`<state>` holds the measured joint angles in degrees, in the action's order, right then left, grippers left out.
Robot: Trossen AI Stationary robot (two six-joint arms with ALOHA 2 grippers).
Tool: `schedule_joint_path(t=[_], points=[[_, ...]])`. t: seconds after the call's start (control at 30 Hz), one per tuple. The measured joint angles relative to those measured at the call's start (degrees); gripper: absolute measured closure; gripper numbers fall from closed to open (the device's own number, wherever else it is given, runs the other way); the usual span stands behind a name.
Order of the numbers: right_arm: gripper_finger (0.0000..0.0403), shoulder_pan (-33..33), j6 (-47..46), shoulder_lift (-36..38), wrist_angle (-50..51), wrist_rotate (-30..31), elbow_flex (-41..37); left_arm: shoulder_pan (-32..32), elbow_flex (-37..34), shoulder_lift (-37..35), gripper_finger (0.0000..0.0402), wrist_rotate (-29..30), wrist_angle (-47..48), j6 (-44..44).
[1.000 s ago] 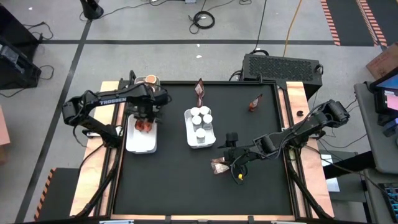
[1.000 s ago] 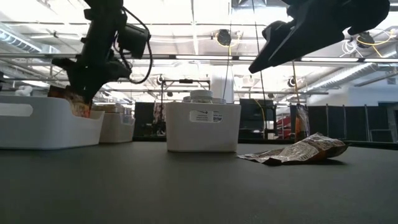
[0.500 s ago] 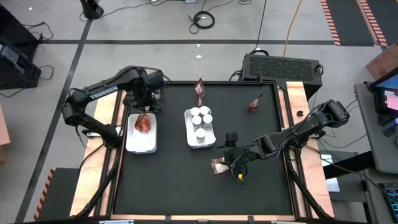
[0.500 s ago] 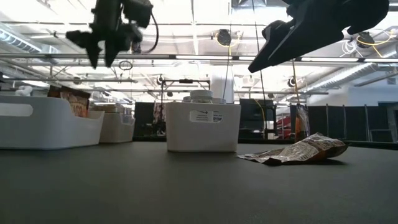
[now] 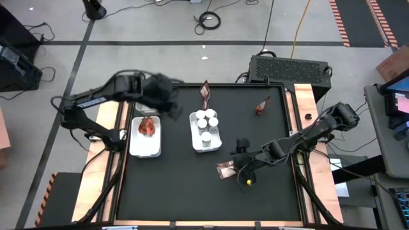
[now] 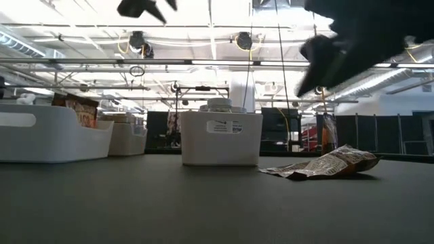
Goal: Sort spices by type
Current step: Put the orange seasoning pack into the left white bin
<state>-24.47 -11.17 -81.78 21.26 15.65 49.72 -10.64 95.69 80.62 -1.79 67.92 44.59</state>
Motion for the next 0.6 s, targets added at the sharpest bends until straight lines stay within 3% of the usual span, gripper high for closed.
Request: schedule_joint_path(t=[0.17,0.3,0.6], points=[[0.0138,-2.86,-2.84,0.00,7.85,-9.31,0.00,11.48,-3.88,0.79,0.0226,9.72,-1.43,-8.07],[0.0138,-6.19,-2.48,-1.34,12.09,-10.04,0.00,20.78,-10.82,0.50,0.0226,19.75,-9.95,-15.18],[0.0138,-8.72,4.83,-9.55,5.41,-9.47,0.00,34.58,-28.62,0.28,0.0226,24.30,-40.07,-26.18]])
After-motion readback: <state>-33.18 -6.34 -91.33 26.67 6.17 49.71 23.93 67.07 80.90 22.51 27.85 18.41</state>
